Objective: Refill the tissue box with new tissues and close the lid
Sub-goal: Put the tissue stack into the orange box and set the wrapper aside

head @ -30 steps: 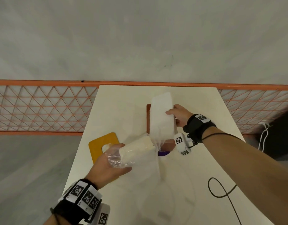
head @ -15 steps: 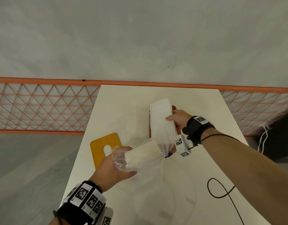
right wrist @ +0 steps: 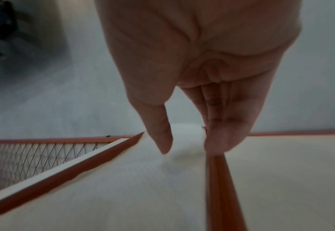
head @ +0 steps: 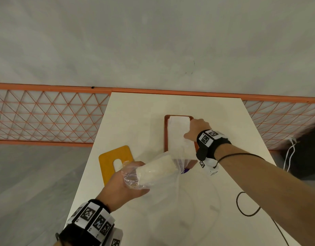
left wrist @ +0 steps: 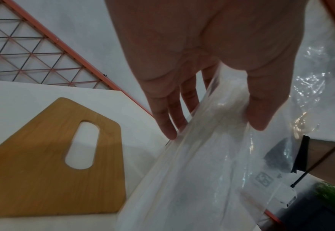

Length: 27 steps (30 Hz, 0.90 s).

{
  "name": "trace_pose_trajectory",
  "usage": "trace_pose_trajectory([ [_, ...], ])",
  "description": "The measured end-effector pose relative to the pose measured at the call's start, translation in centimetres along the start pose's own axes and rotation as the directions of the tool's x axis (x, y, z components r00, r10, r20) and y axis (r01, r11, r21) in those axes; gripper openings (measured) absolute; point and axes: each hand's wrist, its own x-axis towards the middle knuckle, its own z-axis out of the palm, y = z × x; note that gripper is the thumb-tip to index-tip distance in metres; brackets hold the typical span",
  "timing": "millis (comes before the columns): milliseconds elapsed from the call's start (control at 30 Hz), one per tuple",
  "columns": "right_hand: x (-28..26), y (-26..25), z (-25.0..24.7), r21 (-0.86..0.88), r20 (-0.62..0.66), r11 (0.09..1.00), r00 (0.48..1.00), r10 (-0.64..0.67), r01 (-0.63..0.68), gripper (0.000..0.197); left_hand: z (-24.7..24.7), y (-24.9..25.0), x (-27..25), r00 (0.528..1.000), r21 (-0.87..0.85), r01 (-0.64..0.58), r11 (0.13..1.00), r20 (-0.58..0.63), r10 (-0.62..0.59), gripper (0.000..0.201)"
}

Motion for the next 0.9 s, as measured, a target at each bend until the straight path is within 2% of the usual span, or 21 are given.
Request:
trace_pose_trajectory([
  [100,0.2,0.2,0.3,0.026,-0.045,0.989,0.988,-0.145,0.147,0.056,0.0,-0.2,0.1,1.000,0.036,-0.008,0.999,0.013,0.007,0.055],
  [167,0.2,0.1,0.7,-0.009,-0.003,0.960,0.960,-0.280,0.280,0.066,0.1,-0.4,0.3,1.000,0.036,-0.004,0.999,0.019,0.003,0.057],
  [200,0.2,0.1,1.0,-0.056,0.039,0.951,0.952,-0.303,0.305,0.071,0.1,-0.4,0.3,1.000,0.032,-0.003,0.999,0.021,0.002,0.059],
  [300,0.4,0.2,2.0,-0.142,0.149,0.943,0.948,-0.281,0.302,0.078,0.1,-0.8,0.3,0.999,0.022,0.006,1.000,0.038,-0.007,0.059],
  [367,0.6,0.3,2.5,-0.162,0.178,0.937,0.943,-0.279,0.308,0.078,0.1,-1.1,0.3,0.999,-0.034,0.016,0.999,0.041,-0.015,0.060],
  [467,0.8,0.3,2.4,-0.179,0.170,0.935,0.946,-0.277,0.307,0.078,0.1,-1.6,0.3,0.999,-0.101,0.022,0.995,0.038,-0.018,0.064],
  [600,1.1,0.5,2.1,-0.146,0.092,0.953,0.963,-0.254,0.265,0.076,0.4,-1.8,0.3,0.998,-0.144,-0.002,0.990,0.055,0.009,0.080],
  [733,0.8,0.4,2.2,-0.154,0.165,0.957,0.961,-0.221,0.246,0.069,1.0,-0.9,0.2,0.998,-0.167,-0.023,0.986,0.061,0.033,0.082],
  [800,-0.1,0.2,1.4,-0.097,0.082,0.965,0.968,-0.237,0.245,0.057,1.4,-0.2,0.1,0.998,-0.188,-0.033,0.982,0.053,0.044,0.080],
  [867,-1.3,0.6,0.6,0.063,0.020,0.953,0.954,-0.298,0.296,0.047,1.7,0.3,0.0,0.998,-0.172,-0.044,0.984,0.042,0.052,0.080],
  [900,-2.2,1.0,0.2,0.162,0.032,0.925,0.935,-0.352,0.343,0.046,1.9,0.4,0.1,0.997,-0.180,-0.051,0.982,0.043,0.060,0.081],
])
